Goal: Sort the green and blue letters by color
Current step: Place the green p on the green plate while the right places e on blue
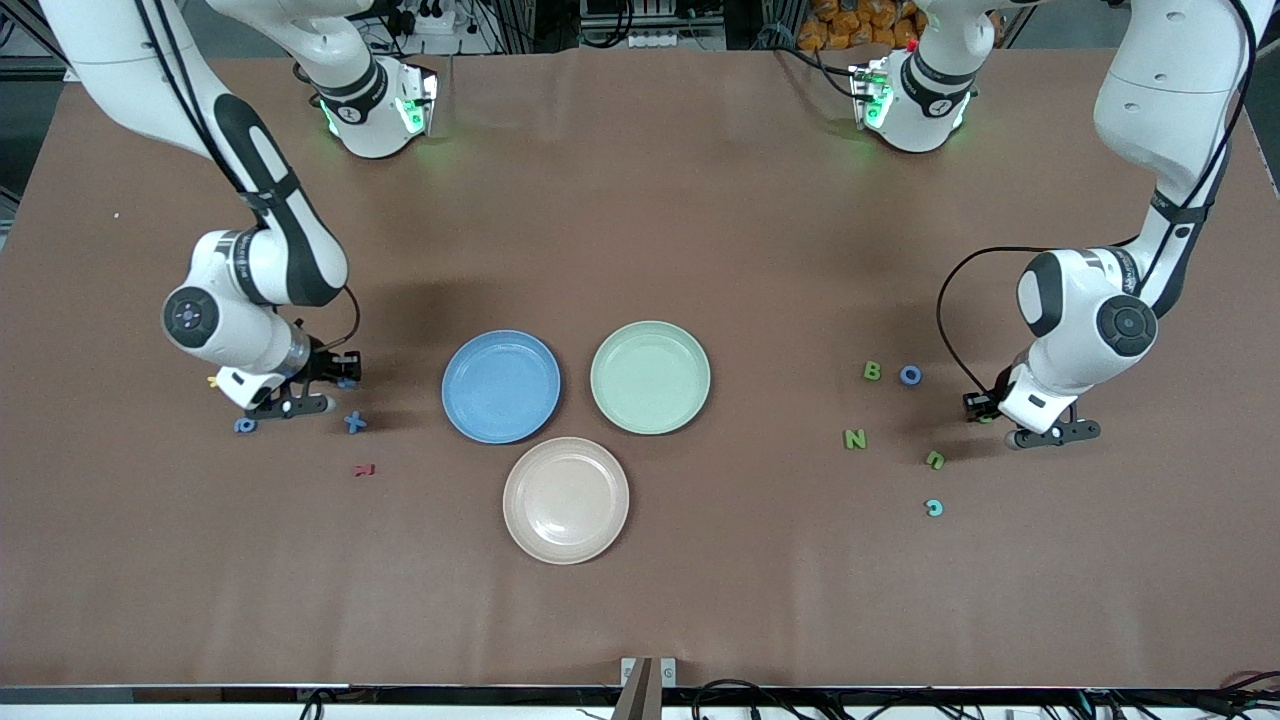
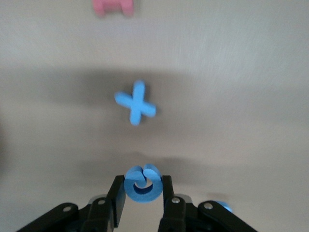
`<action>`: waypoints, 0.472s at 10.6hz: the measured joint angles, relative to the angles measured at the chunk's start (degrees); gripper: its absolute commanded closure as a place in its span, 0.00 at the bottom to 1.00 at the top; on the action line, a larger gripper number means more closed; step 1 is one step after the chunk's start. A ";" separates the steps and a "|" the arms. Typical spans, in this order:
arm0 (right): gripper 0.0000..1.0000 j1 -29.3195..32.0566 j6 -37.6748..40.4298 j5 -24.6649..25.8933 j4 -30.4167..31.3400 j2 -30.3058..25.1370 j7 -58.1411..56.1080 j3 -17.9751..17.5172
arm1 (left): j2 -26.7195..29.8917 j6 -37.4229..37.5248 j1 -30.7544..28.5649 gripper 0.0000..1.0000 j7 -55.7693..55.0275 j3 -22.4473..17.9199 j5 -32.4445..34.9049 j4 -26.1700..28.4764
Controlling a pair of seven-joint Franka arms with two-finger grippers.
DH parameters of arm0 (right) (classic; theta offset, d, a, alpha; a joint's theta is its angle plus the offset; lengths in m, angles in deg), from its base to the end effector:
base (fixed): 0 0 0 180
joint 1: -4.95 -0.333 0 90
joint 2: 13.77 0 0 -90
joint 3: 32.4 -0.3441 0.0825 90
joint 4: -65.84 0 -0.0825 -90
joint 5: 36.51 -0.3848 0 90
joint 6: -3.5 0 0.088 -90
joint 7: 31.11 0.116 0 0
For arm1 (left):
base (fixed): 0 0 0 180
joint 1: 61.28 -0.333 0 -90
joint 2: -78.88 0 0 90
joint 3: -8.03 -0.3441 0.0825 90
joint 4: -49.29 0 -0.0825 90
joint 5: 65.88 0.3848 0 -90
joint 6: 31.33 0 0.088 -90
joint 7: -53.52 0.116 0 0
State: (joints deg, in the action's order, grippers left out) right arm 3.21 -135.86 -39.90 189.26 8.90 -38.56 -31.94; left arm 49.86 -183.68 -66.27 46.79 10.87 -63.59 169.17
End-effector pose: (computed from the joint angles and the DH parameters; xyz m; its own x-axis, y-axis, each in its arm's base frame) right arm 0.5656 0.0132 0.2199 0.9878 0.1073 -0.1129 0.1028 -0.9937 -0.0449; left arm 0.6030 0.0221 0.1969 0.9901 0.1268 0.0603 0.1264 -0.9919 0.0105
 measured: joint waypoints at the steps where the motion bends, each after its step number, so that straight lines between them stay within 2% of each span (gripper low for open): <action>1: 1.00 -0.15 6.54 -0.01 -5.33 -0.05 0.03 -0.05 | 0.91 0.54 0.23 1.00 0.06 0.39 0.00 -0.37; 3: 1.00 -1.47 16.31 -0.13 -14.67 -0.04 1.65 -0.13 | 4.67 8.46 1.19 1.00 -0.02 3.76 0.01 -3.02; 5: 1.00 -4.69 18.14 -0.23 -17.53 0.04 7.54 -0.29 | 8.59 19.71 2.06 1.00 -0.27 8.55 0.01 -7.63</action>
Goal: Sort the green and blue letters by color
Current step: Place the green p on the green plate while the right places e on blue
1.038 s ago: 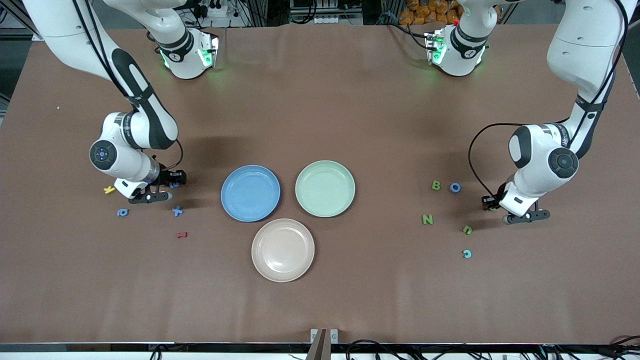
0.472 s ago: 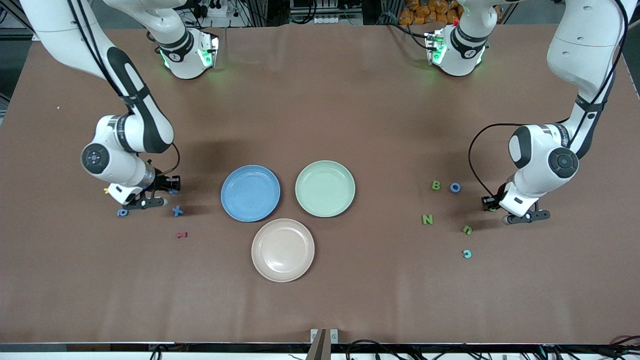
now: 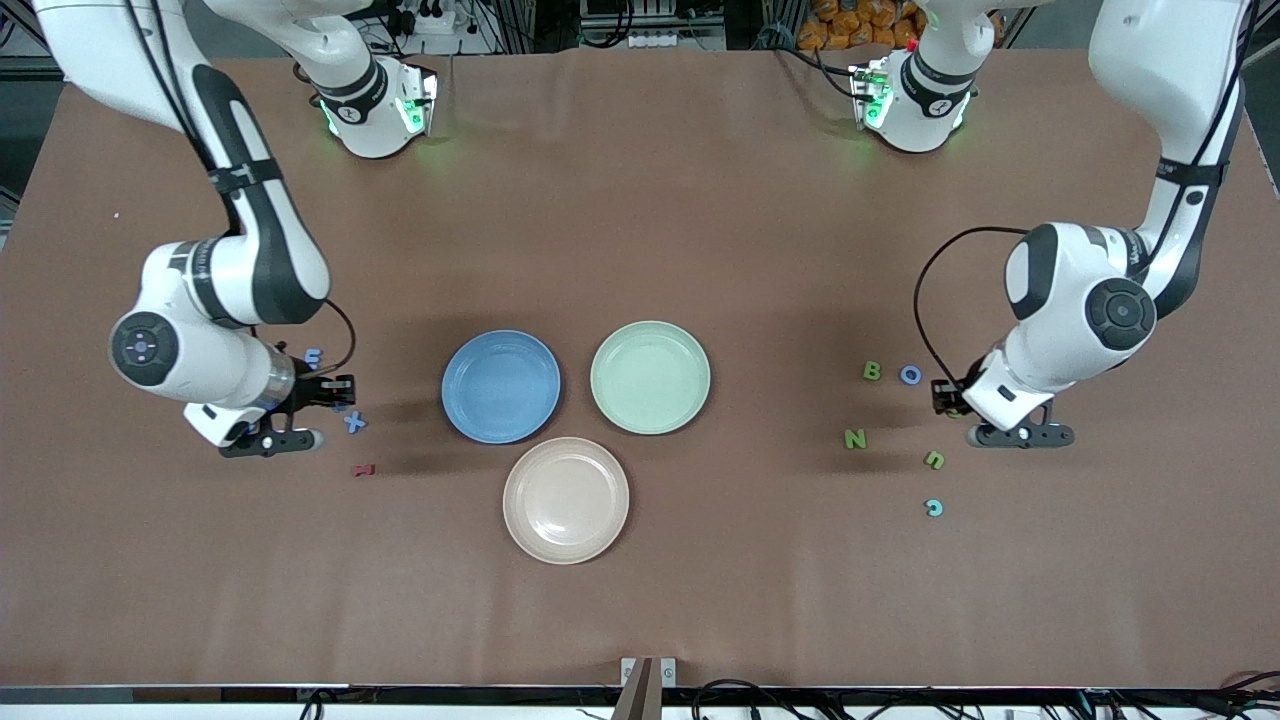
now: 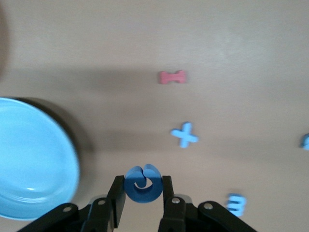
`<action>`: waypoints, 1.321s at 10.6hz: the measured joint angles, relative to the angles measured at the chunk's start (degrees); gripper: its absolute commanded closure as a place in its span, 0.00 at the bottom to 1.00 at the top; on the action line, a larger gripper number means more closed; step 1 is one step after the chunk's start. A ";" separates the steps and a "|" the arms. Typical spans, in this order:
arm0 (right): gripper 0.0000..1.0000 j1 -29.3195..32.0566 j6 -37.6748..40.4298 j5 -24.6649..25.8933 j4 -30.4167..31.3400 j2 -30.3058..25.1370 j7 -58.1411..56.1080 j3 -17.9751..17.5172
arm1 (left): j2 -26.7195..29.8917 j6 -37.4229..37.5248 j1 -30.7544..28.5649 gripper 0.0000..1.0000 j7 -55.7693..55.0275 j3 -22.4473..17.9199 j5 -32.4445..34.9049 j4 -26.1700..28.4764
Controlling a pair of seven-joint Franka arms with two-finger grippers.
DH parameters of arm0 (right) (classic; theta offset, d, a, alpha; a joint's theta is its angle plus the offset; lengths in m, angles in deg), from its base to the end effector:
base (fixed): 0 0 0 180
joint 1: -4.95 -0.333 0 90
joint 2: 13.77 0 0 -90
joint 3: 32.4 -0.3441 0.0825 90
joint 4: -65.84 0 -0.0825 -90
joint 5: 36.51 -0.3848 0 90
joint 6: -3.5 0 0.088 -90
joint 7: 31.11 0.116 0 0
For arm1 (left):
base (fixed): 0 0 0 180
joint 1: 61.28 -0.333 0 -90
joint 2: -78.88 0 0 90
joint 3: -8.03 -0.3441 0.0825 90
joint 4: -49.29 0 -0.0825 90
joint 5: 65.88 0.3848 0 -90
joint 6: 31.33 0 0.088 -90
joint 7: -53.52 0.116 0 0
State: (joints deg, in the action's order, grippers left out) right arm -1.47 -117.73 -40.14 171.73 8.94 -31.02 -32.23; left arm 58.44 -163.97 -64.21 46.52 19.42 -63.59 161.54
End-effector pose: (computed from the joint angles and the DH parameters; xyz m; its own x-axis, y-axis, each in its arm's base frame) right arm 0.6295 0.0725 0.3167 0.9889 0.0738 -0.1291 0.0681 -0.9965 -0.0481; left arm 0.6185 -0.0846 0.3143 0.9992 -0.0400 0.0022 -0.0401 -0.9984 0.0400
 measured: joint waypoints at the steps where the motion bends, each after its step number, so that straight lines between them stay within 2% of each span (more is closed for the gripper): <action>1: 1.00 -2.49 -0.20 -0.03 -0.16 0.20 4.93 -0.12 | 1.05 5.64 0.17 1.00 -0.05 2.33 0.00 -2.87; 2: 1.00 -5.41 -0.78 -0.04 -0.24 0.51 10.10 -0.22 | 1.28 9.77 0.20 1.00 -0.05 4.50 -0.01 -5.60; 4: 1.00 -10.68 -0.92 -0.07 -0.58 0.97 19.93 -0.36 | 0.91 12.11 0.66 1.00 -2.85 9.52 -0.14 -8.12; 7: 1.00 -13.75 -1.23 -5.46 -0.69 3.19 26.80 -0.31 | -0.52 12.12 8.33 1.00 -13.52 11.84 -0.15 -10.13; 8: 0.53 -13.18 -2.23 -6.39 -0.71 4.52 27.00 0.07 | -1.04 12.11 12.04 1.00 -18.95 11.93 -0.15 -11.31; 9: 0.01 -12.39 -2.77 -7.40 -0.79 5.62 27.00 0.36 | -1.75 12.11 15.32 1.00 -23.75 11.99 -0.15 -12.65; 11: 0.00 -11.86 -2.93 -8.81 -1.17 7.15 27.00 0.51 | -4.91 11.65 21.69 1.00 -31.31 11.85 -0.14 -15.22; 12: 0.00 -11.46 -2.97 -8.85 -1.31 7.43 27.00 0.58 | -7.29 10.35 24.17 0.97 -33.37 11.64 0.48 -16.61; 13: 0.00 -10.50 -2.97 -8.85 -1.40 7.52 26.98 0.62 | -9.80 8.15 25.52 0.75 -35.03 11.49 1.40 -17.60; 14: 0.00 -9.60 -2.93 -8.85 -1.44 7.52 26.80 0.63 | -12.19 5.46 26.06 0.43 -35.58 11.41 2.40 -18.19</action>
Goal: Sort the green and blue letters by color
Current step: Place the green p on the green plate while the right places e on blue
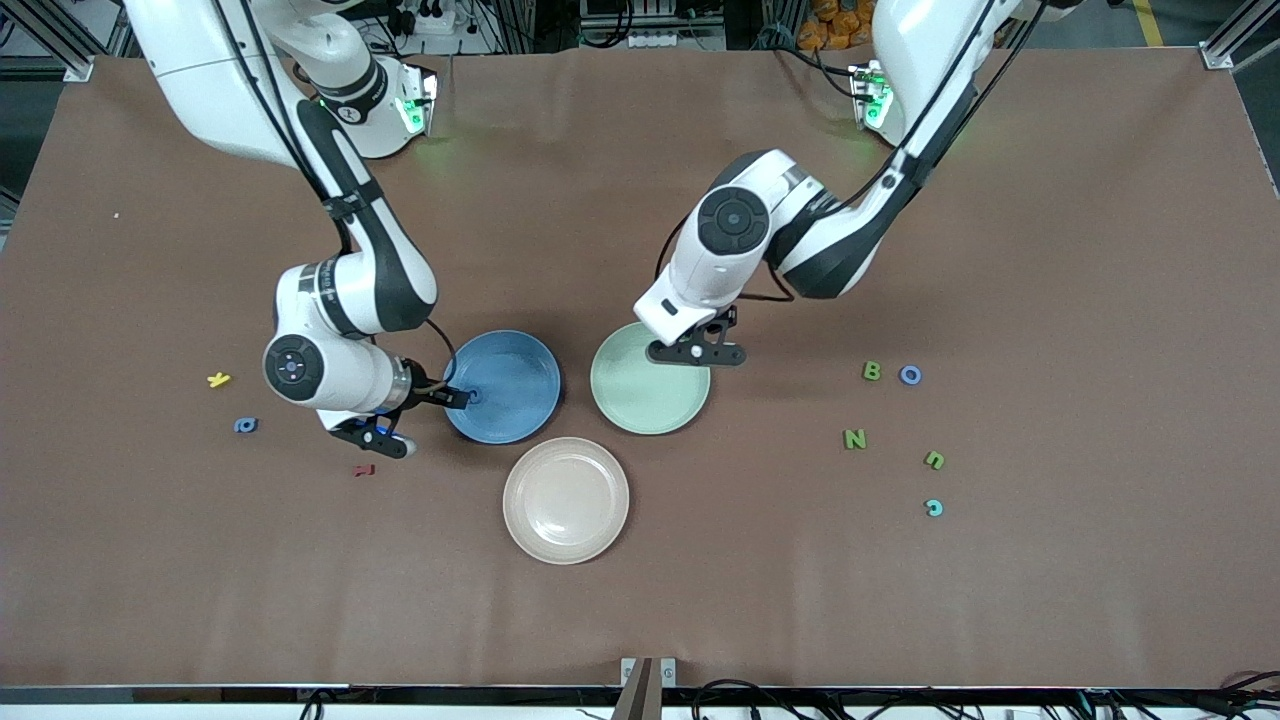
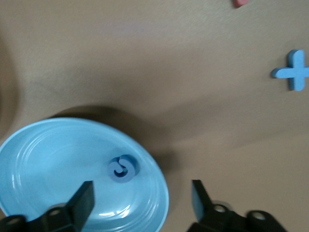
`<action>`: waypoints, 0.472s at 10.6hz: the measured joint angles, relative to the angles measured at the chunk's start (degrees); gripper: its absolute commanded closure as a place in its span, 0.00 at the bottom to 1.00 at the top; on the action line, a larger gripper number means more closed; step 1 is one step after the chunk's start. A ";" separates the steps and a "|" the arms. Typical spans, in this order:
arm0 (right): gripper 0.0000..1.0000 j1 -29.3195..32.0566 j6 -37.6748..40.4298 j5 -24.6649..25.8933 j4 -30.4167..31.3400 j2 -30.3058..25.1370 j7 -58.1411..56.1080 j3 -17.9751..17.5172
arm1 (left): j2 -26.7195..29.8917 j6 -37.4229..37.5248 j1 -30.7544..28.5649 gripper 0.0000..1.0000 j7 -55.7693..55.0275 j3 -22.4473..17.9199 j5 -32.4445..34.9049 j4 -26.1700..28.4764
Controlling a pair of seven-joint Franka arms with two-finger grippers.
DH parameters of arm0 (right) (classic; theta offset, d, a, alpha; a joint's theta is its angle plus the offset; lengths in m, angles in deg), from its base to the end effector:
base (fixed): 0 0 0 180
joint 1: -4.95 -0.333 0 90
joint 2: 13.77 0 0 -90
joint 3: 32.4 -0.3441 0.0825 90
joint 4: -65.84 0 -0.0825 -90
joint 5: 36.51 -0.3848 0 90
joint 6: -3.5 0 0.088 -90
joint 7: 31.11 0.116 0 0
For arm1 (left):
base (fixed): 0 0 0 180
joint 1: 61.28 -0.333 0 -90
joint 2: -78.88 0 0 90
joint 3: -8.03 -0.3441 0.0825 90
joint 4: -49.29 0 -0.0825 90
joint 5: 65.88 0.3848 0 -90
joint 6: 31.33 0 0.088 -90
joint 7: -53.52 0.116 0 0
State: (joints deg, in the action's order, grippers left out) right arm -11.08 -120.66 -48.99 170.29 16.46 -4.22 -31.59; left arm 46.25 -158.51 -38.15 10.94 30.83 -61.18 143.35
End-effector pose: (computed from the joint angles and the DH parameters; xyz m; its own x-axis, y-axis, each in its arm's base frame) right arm 0.6169 0.1789 0.2475 0.9172 -0.3204 -0.2368 -0.3397 -0.9395 -0.0444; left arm 0.5180 -0.4748 0.3244 0.9972 -0.0480 -0.0576 -0.0395 -0.9893 0.1403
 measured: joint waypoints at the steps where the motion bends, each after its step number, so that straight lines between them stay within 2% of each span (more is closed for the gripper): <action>1: 0.00 0.38 0.16 0.00 -0.02 0.00 -0.88 0.00 | -2.09 -2.30 0.18 0.00 -0.03 -0.02 1.06 -0.54; 3: 0.00 2.05 0.25 0.13 -0.02 0.06 -10.54 0.45 | -5.17 -6.88 0.23 0.00 -0.04 -0.08 2.94 -1.16; 5: 0.00 9.07 0.05 0.13 -0.14 0.95 -25.47 0.74 | -5.85 -8.73 0.16 0.00 -0.03 -0.81 4.47 -1.48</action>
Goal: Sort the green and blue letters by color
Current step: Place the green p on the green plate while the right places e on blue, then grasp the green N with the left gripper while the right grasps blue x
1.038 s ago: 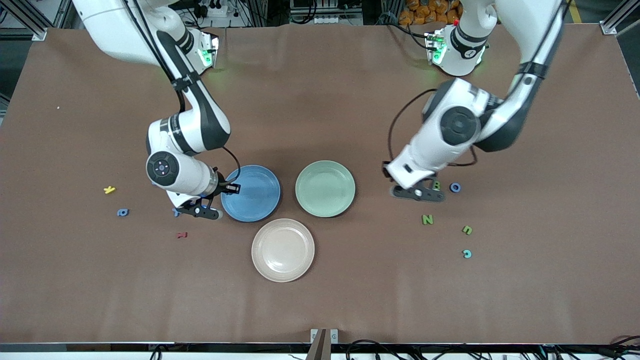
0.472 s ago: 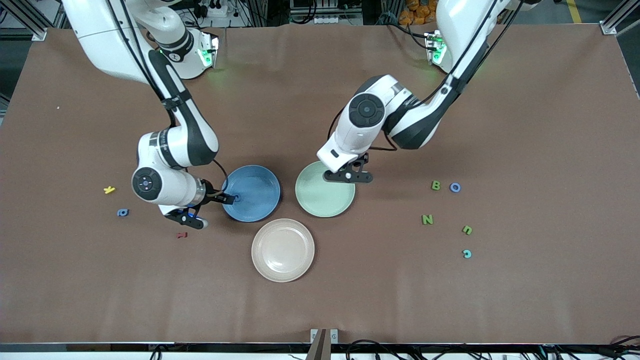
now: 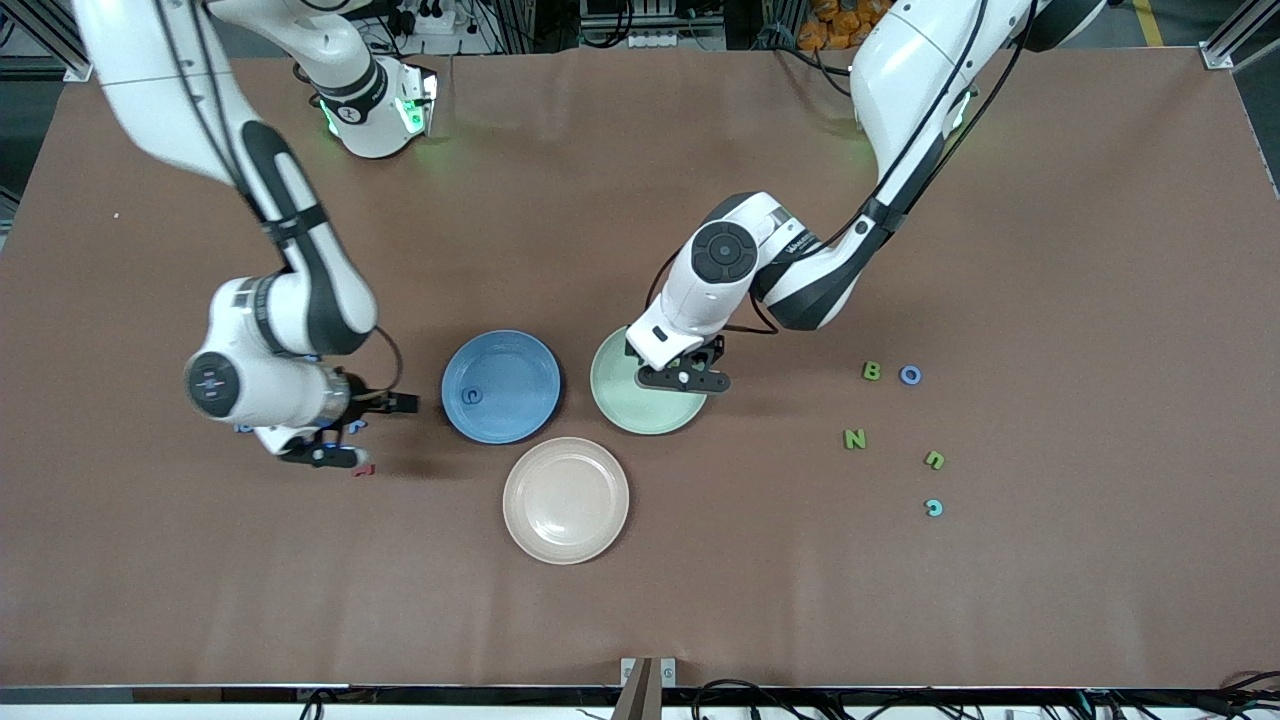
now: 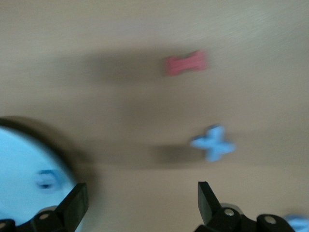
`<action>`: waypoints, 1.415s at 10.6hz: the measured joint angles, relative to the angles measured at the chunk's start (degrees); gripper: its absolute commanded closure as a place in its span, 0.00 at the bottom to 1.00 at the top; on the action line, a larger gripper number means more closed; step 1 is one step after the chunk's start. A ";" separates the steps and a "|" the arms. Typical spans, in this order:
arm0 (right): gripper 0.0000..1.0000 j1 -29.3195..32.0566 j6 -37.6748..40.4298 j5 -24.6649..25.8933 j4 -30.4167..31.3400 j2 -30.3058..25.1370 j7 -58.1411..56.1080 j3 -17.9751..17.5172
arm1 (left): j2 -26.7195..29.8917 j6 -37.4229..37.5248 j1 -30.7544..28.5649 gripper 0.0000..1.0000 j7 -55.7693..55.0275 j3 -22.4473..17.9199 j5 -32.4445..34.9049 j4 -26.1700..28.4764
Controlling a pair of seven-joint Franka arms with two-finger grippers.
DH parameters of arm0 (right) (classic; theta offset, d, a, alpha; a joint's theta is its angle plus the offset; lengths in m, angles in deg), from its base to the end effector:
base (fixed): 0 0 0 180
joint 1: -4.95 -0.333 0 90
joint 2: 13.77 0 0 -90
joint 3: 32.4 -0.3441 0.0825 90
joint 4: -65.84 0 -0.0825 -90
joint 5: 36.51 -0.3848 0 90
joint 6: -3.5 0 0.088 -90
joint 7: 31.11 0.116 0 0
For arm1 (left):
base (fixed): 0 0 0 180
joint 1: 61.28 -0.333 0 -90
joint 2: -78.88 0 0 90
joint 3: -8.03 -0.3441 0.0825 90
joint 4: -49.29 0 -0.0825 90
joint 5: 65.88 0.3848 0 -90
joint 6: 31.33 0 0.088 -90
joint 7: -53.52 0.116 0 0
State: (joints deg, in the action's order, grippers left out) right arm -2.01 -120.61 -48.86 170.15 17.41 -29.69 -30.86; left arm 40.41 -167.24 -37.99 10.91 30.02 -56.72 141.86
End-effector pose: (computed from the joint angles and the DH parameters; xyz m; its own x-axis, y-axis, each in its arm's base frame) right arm 0.6375 0.0717 0.2378 0.9768 -0.0512 -0.2079 -0.0798 -0.9881 -0.1312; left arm 0.5407 -0.4803 0.2799 0.9978 -0.0598 0.0270 -0.0636 -0.9827 0.1737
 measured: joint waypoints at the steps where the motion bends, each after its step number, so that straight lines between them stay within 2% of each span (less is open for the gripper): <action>1: 0.00 2.64 -0.65 0.94 -0.92 1.04 -5.52 0.08 | 0.47 0.33 -0.59 0.00 0.03 -1.15 1.20 -0.23; 3: 0.00 4.02 -1.14 7.38 -4.49 3.43 -12.41 0.07 | 2.90 6.23 -4.49 0.00 4.13 -2.10 1.89 -0.27; 4: 0.00 3.72 -1.14 9.02 -5.69 4.08 -16.79 -0.18 | 4.25 9.25 -7.02 0.00 8.92 -2.19 2.03 -0.26; 6: 0.00 2.64 -1.18 9.75 -6.35 4.24 -27.45 -0.36 | 6.09 11.47 -13.07 0.00 18.88 -2.36 2.10 1.24; 8: 0.00 2.50 -2.27 9.95 -5.86 4.24 -35.73 -0.33 | 6.54 11.48 -19.07 0.00 23.55 -2.39 2.11 5.11; 10: 0.00 2.49 -7.60 10.04 -2.47 4.11 -39.49 -0.36 | 6.51 10.69 -22.57 0.09 22.99 -2.46 2.11 7.79; 12: 0.00 2.69 -11.83 10.08 1.05 4.05 -42.16 -0.30 | 5.73 7.13 -25.04 0.09 19.69 -2.51 2.11 9.37; 15: 0.00 2.67 -12.71 10.10 3.82 3.07 -42.91 -0.33 | 2.96 2.98 -25.40 0.10 9.59 -2.56 2.11 9.93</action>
State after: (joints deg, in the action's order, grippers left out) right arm 0.67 -133.32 -38.75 173.97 20.49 -72.60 -31.18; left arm 43.37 -164.25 -63.39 20.50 27.46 -54.61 151.79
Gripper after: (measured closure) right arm 0.000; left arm 0.093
